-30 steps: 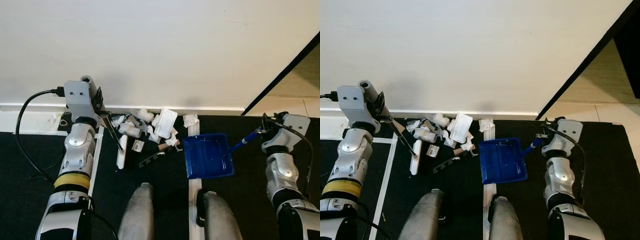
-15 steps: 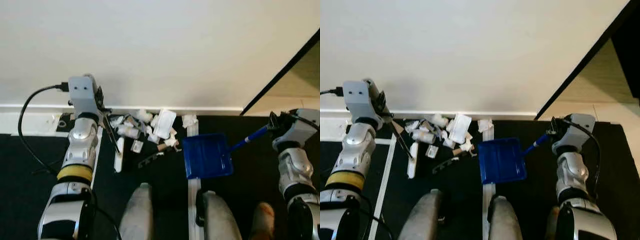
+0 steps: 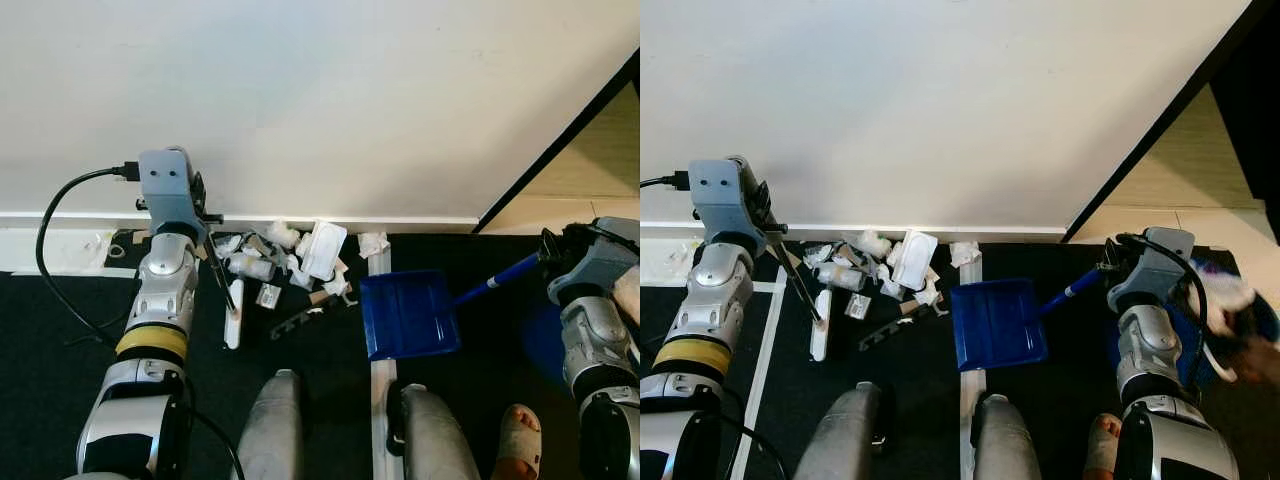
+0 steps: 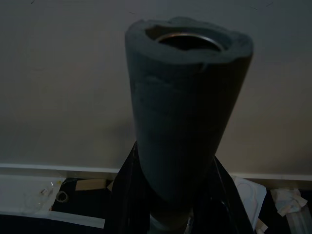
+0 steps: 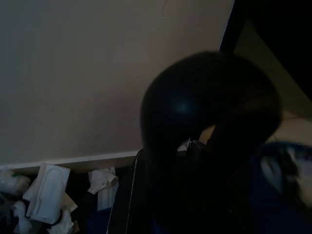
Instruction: Sweep floor
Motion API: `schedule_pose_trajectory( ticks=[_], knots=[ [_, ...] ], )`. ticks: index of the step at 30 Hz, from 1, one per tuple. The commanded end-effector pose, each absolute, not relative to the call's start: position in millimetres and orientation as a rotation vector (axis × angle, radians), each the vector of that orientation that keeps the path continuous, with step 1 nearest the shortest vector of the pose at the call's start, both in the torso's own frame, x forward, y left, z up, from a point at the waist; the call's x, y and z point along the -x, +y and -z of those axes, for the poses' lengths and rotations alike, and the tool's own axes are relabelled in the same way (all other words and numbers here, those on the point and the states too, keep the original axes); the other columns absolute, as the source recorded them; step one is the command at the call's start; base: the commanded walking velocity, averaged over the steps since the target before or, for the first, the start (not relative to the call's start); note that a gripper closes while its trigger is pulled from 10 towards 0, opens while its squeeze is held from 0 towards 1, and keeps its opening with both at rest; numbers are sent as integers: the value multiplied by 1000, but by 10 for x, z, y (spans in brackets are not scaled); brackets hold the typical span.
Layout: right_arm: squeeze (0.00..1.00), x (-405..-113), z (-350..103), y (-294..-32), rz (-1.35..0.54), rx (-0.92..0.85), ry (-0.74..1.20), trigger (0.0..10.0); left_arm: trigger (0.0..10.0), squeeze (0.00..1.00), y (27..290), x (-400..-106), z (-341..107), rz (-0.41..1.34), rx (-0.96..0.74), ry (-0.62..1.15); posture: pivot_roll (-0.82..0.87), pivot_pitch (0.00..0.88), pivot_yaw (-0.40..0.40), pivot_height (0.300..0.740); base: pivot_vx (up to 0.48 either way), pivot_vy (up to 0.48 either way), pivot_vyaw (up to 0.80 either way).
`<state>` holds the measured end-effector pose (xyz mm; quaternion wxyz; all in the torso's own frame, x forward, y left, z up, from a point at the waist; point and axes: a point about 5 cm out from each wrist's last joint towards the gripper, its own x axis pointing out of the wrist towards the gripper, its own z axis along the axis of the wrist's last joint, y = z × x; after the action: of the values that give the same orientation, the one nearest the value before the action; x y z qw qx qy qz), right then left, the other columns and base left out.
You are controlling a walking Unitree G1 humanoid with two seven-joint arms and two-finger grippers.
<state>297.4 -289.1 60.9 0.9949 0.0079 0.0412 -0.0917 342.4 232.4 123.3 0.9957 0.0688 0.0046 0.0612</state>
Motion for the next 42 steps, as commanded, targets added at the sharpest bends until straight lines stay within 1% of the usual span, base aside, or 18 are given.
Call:
schedule_pose_trajectory(
  ticks=[1,6,7,10,13,18,20,28,32,35,38,42],
  knots=[
    [0,-2798,-382,-2939,240,-4,195,10000,10000,0,2392,-3378,-1141,-138,-159,49,151,211,12,740,0,0,0],
    [0,-2786,-370,-2940,274,5,194,10000,10000,0,2439,-3390,-1195,-150,-172,23,151,212,14,740,0,0,0],
    [0,-2782,-344,-2904,288,11,201,10000,10000,0,2498,-3421,-1340,-154,-214,-44,151,221,13,740,0,0,0],
    [0,-2783,-336,-2889,290,14,203,10000,10000,0,2516,-3434,-1399,-152,-242,-71,151,223,12,740,0,0,0],
    [0,-2791,-331,-2859,284,28,203,10000,10000,0,2525,-3498,-1609,-111,-315,-136,142,232,8,740,0,0,0],
    [0,-2794,-337,-2867,292,33,204,10000,10000,0,2530,-3590,-1824,-97,-309,-163,133,235,5,740,0,0,0],
    [0,-2800,-341,-2867,293,34,205,10000,10000,0,2555,-3625,-1903,-103,-309,-156,134,234,4,740,0,0,0],
    [0,-2827,-349,-2843,287,31,206,10000,10000,0,2667,-3690,-2073,-68,-402,-97,140,233,3,740,0,0,0],
    [0,-2834,-346,-2825,279,28,208,10000,10000,0,2692,-3688,-2077,-49,-439,-71,141,232,2,740,0,0,0],
    [0,-2842,-339,-2802,269,25,211,10000,10000,0,2714,-3676,-2049,-19,-503,-27,143,234,0,740,0,0,0],
    [0,-2843,-329,-2781,263,24,215,10000,10000,0,2783,-3659,-2027,-61,-545,-37,144,236,-3,740,0,0,0],
    [0,-2842,-323,-2771,259,24,216,10000,10000,0,2801,-3652,-2003,-74,-542,-45,130,234,-8,740,0,0,0]
  ],
)
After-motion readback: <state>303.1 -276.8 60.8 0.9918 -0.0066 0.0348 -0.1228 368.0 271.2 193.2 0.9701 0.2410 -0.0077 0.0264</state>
